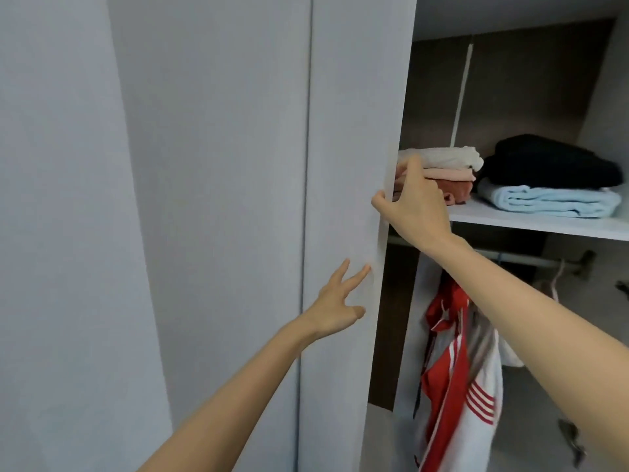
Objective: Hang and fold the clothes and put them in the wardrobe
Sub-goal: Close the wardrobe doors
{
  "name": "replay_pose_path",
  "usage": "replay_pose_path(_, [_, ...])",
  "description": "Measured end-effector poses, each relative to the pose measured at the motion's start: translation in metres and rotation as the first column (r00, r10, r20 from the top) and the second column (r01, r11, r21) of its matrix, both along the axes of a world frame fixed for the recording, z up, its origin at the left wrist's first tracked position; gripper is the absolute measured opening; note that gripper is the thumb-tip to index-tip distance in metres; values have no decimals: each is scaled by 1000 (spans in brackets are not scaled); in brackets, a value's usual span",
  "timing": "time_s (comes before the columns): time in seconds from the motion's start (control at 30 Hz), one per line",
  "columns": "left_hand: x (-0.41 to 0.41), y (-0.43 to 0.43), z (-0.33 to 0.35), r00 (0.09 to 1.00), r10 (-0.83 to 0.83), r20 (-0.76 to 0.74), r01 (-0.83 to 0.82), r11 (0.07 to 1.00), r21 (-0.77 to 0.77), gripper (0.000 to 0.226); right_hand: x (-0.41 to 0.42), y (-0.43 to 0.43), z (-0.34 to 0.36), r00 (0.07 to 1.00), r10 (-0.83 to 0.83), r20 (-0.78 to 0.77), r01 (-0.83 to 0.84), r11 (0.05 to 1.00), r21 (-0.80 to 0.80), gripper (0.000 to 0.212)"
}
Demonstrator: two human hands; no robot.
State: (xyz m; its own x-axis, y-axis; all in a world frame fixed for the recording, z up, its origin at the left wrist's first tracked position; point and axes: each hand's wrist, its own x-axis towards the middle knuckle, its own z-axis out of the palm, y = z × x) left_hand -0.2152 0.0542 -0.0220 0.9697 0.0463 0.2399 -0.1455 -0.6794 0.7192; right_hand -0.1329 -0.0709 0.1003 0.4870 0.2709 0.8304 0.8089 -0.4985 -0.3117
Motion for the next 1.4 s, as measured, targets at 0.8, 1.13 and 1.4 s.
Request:
replay_pose_path(0.8, [206,-91,16,998,14,-54,7,927,375,69,200,-101,28,893,-229,-388,290,951,104,31])
replay_pose_path(1.13, [163,-90,52,991,-23,133,-17,955,295,53,151,-116,27,875,-100,-474,162,982,92,34])
replay_pose_path(1.4, [89,-131,58,932,-199,303,135,966,221,46,21,-173,38,929,-231,-290,259,964,62,30])
